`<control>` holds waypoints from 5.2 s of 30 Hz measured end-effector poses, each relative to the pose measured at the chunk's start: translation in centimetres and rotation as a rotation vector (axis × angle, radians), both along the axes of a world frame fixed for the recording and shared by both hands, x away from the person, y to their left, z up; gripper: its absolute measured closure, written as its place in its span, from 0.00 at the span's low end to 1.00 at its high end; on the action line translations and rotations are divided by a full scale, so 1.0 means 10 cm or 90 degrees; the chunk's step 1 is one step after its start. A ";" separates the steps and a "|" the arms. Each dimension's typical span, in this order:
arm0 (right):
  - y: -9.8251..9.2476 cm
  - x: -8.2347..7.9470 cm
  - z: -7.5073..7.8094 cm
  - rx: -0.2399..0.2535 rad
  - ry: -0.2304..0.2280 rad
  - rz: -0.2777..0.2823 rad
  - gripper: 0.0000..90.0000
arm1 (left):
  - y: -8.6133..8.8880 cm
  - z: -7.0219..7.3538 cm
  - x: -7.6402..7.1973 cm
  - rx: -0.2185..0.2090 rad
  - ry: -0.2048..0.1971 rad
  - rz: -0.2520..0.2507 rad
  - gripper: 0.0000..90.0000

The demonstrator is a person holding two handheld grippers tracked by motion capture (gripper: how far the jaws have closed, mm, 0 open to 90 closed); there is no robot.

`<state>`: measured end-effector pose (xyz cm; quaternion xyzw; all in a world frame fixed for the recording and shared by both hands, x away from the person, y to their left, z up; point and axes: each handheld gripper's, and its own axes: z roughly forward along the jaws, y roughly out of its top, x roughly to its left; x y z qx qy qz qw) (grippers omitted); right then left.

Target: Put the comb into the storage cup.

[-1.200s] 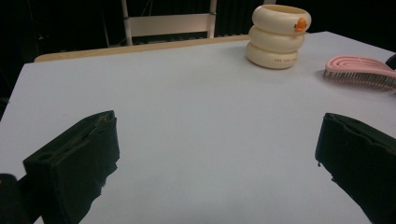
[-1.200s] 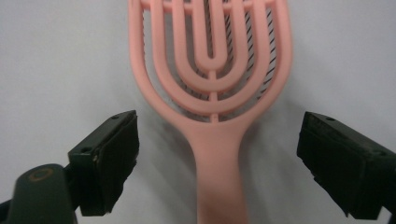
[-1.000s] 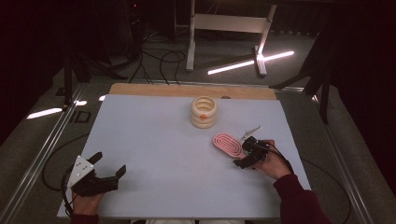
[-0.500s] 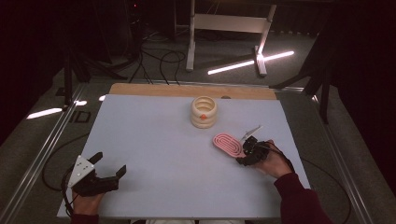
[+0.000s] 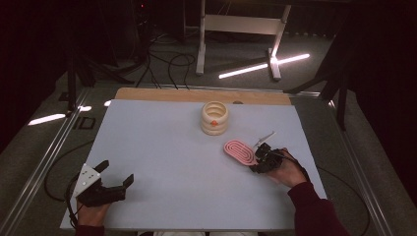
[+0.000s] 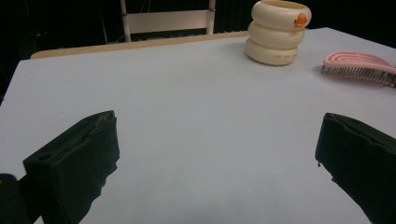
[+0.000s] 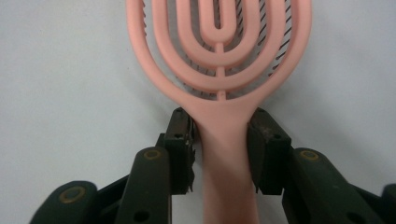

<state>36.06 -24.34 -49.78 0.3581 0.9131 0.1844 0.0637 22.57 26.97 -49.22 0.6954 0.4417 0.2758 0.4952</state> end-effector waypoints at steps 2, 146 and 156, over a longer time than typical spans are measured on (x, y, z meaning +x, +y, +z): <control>0.01 -0.01 0.00 -0.004 -0.002 0.003 0.74 | 0.00 0.00 0.00 -0.001 0.000 0.000 0.00; 0.81 -0.27 0.89 0.118 -0.269 0.084 0.78 | -1.38 0.71 0.94 -0.044 0.086 -0.155 0.00; 0.87 -0.30 0.90 0.111 -0.290 0.090 0.79 | -1.67 0.71 1.03 -0.055 0.100 -0.179 0.00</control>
